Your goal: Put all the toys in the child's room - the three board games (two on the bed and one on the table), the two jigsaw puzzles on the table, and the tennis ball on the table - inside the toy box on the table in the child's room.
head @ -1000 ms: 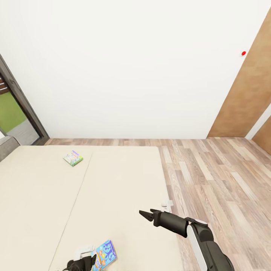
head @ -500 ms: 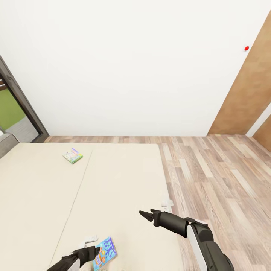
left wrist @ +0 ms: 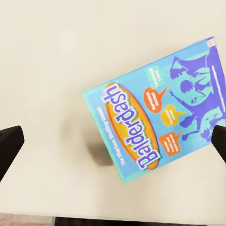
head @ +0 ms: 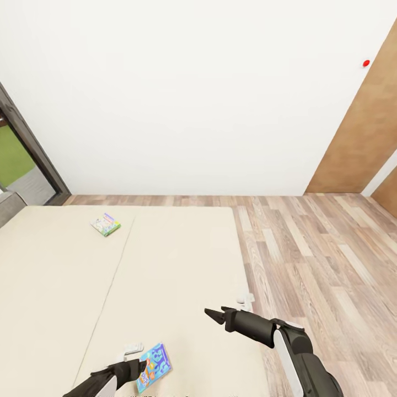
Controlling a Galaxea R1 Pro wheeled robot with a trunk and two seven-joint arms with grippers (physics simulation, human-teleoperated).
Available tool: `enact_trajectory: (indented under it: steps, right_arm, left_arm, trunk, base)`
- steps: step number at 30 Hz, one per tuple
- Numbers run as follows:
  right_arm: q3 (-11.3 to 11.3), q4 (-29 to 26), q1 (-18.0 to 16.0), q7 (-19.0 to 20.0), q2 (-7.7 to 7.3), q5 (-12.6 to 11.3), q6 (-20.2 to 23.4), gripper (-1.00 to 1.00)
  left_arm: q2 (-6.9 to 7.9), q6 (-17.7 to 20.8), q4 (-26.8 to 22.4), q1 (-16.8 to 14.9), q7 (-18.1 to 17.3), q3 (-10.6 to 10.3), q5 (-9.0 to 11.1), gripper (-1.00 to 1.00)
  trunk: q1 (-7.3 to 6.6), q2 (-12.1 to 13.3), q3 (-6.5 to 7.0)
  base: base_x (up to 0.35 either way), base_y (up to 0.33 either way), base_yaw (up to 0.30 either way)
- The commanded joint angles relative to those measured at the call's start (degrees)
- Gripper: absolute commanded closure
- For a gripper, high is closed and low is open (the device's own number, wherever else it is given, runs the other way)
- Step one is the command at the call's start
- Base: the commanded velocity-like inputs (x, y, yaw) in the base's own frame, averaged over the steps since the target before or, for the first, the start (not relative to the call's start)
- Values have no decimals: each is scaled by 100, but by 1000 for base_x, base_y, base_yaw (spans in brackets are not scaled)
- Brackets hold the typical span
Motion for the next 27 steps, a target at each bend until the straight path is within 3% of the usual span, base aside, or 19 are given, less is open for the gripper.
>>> enact_trajectory:
  steps: [1, 11, 27]
  right_arm:
    - [-14, 0, -4, 15, 6, -17, 37, -100]
    - [-14, 1, -4, 6, 7, -16, 39, -100]
    - [-14, 4, -4, -16, 6, -13, 38, -100]
  left_arm:
    - [6, 73, -11, -11, -6, -15, 33, -100]
    - [14, 1042, -41, -557, -7, -17, 35, -100]
    - [15, 1208, -43, -669, -11, -19, 35, -100]
  trunk:
    - [2, -8, -17]
    - [2, -8, -111]
    - [2, -8, -262]
  base:
    - [0, 0, 0]
    - [0, 0, 0]
    - [0, 0, 0]
